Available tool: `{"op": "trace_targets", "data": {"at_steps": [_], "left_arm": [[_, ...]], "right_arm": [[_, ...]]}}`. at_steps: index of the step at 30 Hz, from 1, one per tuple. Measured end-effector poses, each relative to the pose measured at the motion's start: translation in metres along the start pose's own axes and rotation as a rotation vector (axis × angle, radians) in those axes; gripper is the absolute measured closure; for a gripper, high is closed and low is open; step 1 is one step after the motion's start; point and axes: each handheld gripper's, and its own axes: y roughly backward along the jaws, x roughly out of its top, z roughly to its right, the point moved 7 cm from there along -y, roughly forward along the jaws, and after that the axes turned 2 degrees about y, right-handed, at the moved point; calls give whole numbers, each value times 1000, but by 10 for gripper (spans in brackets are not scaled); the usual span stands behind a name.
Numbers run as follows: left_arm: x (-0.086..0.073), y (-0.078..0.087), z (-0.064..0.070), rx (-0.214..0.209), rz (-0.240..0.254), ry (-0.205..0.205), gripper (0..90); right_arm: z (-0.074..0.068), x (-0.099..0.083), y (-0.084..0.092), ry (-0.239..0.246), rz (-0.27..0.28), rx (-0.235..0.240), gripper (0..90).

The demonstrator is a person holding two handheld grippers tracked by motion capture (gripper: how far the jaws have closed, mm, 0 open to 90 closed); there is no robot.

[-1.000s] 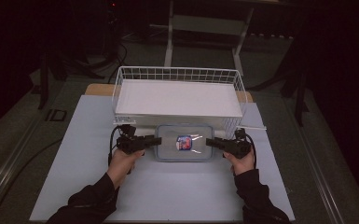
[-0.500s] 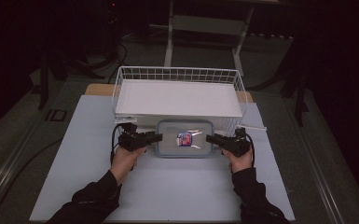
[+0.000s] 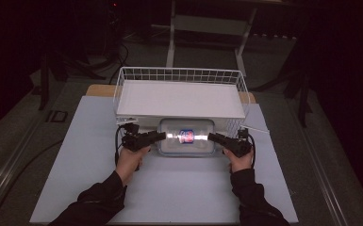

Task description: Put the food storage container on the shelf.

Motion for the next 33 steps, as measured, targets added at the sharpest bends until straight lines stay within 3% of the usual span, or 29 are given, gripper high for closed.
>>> {"op": "trace_targets", "data": {"at_steps": [4, 12, 14, 18, 22, 27, 30, 33], "left_arm": [[0, -4, -2, 40, 18, -29, 469], [3, -8, 1, 87, 37, -81, 450], [2, -7, 3, 102, 40, -85, 430], [5, 0, 7, 92, 66, -79, 409], [3, 9, 15, 75, 62, -68, 373], [-9, 17, 24, 29, 11, -91, 270], [-15, 23, 24, 40, 1, -112, 226], [-19, 30, 27, 24, -6, -120, 182]], "right_arm": [[3, 0, -1, 4, 16, -46, 483], [2, -1, -3, 6, 31, -69, 440], [-1, 0, -2, 36, 26, -82, 427], [-9, 2, 1, 68, 21, -93, 393], [-18, 2, 8, 99, 32, -102, 373], [-36, 1, 19, 150, 39, -87, 367], [-48, -2, 24, 186, 35, -73, 363], [-61, -8, 24, 219, 21, -61, 384]]}}
